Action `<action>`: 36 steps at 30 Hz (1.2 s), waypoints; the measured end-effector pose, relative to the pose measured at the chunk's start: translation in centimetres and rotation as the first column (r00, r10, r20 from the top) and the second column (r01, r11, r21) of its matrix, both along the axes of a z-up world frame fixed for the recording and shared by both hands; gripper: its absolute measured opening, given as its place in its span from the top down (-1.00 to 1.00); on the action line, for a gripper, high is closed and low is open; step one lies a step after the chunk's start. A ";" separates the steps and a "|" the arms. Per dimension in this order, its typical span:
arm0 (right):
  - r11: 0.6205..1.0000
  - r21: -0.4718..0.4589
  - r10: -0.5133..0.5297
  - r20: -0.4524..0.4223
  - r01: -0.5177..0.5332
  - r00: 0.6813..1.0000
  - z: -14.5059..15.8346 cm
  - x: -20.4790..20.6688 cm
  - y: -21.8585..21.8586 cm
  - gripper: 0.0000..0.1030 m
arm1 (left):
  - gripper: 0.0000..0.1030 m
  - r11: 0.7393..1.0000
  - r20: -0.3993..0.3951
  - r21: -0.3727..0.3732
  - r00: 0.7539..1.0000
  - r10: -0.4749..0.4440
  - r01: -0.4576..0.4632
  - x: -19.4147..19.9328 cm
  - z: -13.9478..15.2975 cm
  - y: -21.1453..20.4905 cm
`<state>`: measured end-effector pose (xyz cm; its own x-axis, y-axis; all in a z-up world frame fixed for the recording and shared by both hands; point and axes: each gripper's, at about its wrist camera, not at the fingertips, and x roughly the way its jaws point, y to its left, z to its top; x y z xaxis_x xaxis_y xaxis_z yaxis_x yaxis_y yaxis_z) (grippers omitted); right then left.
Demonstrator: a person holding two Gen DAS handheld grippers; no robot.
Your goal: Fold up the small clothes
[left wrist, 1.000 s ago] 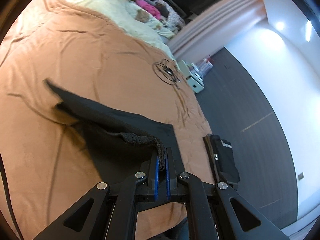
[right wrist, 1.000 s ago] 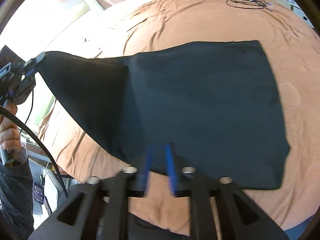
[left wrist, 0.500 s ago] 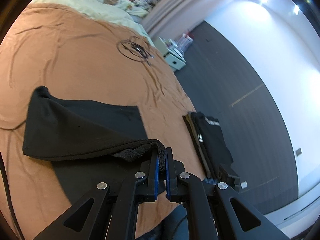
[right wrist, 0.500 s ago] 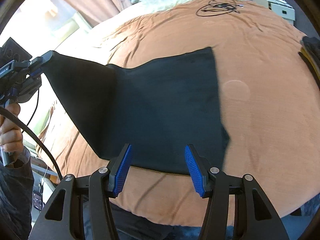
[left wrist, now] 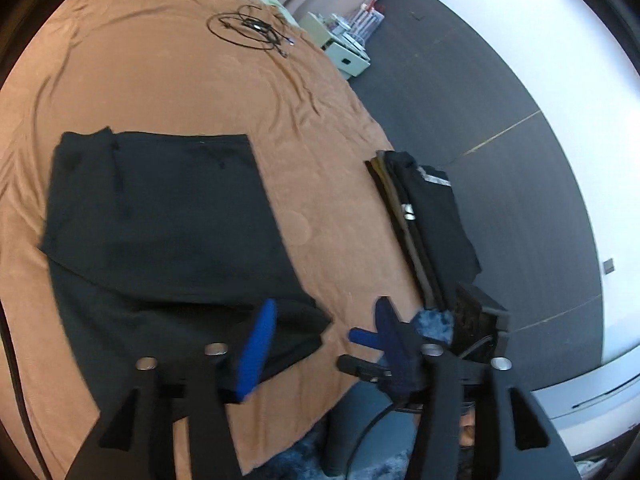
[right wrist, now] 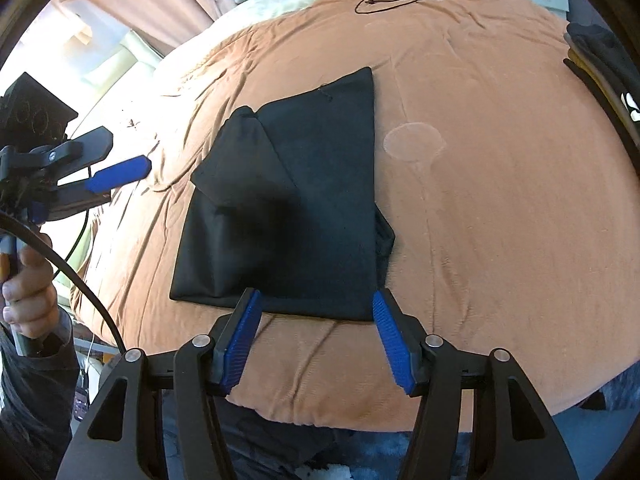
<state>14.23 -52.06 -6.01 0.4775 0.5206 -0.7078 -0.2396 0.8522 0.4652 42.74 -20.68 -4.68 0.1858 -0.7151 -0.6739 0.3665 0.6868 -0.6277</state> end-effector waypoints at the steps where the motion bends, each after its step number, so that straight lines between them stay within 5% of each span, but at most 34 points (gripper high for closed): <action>1: 1.000 0.000 0.003 0.000 -0.003 1.000 0.0 0.2 0.0 -0.09 | -0.09 1.000 0.003 0.008 1.000 0.009 -0.009 0.0 0.0 0.5; 10: 0.990 -0.131 0.061 0.043 -0.054 0.997 -0.3 2.2 3.0 -0.09 | -0.09 0.981 -0.005 0.143 0.991 0.133 -0.131 -0.3 -2.3 7.7; 20: 0.919 -0.373 0.146 0.012 -0.131 0.989 -1.4 4.9 7.3 -0.09 | -0.09 0.945 -0.089 0.267 0.972 0.219 -0.188 -1.3 -8.1 12.9; 23: 0.922 -0.362 0.150 0.011 -0.136 0.989 -1.1 5.8 7.4 -0.01 | -0.09 0.932 -0.106 0.320 0.971 0.213 -0.170 -1.6 -9.8 12.7; 28: 0.946 -0.297 0.132 -0.015 -0.130 0.991 -0.9 7.4 6.3 0.40 | -0.09 0.921 -0.135 0.374 0.976 0.170 -0.109 -1.9 -11.8 11.6; 36: 0.940 -0.295 0.166 -0.038 -0.170 0.985 -1.5 8.1 6.5 0.46 | -0.09 0.900 -0.098 0.428 0.986 0.131 -0.077 -2.2 -12.1 10.4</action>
<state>22.30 -45.54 -7.48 0.3917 0.3587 -0.8473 -0.3870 0.8997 0.2019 40.55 -10.25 -16.82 0.1407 -0.3396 -0.9300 0.2177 0.9269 -0.3056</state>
